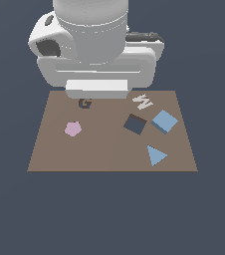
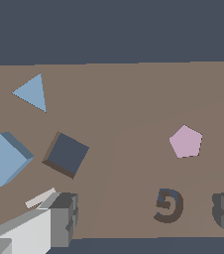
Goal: Insert a designated object into the corresponding slot on a board.
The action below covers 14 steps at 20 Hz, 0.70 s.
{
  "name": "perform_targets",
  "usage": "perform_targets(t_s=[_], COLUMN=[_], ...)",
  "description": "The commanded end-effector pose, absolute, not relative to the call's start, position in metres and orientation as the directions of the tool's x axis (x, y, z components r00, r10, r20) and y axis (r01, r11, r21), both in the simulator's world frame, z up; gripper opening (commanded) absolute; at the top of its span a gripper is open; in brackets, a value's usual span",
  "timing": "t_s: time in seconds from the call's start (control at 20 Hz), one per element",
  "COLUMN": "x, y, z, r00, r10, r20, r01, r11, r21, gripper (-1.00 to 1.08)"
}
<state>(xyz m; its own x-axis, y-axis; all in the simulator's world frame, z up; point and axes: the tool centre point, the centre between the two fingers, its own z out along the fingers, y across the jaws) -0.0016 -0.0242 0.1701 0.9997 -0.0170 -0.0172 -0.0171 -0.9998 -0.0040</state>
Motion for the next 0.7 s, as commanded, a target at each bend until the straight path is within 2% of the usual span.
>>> perform_targets(t_s=[0.0,0.65], x=[-0.002,-0.01], y=[-0.024,-0.005], z=[0.17,0.158], r00=[1.0,0.995], r10=[-0.017,-0.099], r20=[-0.017,-0.016], r01=[-0.017,-0.099], r11=[-1.0,-0.995], r21=[-0.004,-0.003], gripper=[1.0,1.0])
